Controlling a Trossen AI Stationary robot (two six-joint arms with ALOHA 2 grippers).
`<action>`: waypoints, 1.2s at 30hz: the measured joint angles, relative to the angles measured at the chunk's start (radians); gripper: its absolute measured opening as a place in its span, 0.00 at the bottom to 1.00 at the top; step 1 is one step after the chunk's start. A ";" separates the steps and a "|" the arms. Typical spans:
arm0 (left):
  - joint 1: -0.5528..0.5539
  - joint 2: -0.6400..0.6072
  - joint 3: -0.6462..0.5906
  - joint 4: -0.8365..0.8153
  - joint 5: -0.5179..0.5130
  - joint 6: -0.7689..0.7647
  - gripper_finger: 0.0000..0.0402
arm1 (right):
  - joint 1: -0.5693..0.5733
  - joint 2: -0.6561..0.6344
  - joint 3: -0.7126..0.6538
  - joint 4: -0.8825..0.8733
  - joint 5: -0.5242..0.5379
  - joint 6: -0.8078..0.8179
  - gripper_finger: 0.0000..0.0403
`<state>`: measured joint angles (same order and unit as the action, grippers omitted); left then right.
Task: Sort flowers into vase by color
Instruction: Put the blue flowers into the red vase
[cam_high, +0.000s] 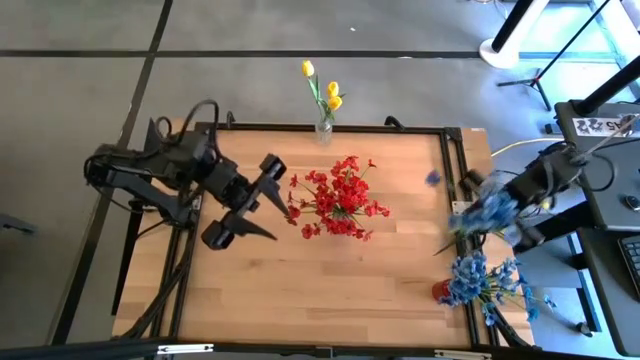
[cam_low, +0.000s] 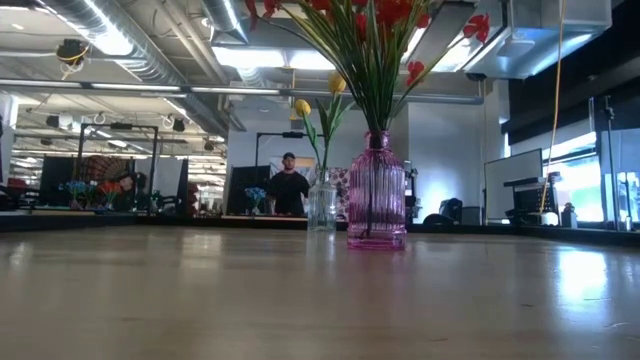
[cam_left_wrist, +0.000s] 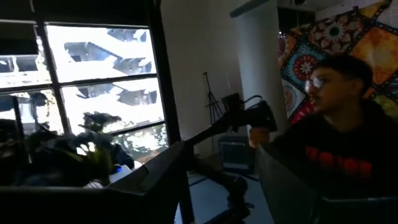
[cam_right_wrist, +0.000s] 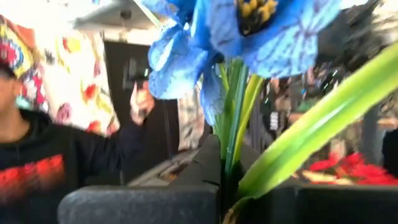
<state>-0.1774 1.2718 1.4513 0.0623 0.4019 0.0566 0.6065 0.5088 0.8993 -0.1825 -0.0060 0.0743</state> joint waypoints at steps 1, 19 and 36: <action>-0.009 0.003 0.000 0.000 0.000 0.000 0.48 | 0.004 -0.030 0.000 -0.012 0.009 0.000 0.02; -0.142 0.086 -0.001 0.009 0.000 0.001 0.48 | 0.002 -0.340 -0.039 -0.320 0.035 0.223 0.02; -0.164 0.089 -0.001 0.006 0.000 -0.029 0.48 | 0.003 -0.336 -0.375 0.033 -0.293 0.310 0.02</action>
<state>-0.3419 1.3609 1.4506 0.0681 0.4015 0.0280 0.6094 0.1730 0.5241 -0.1495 -0.2989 0.3844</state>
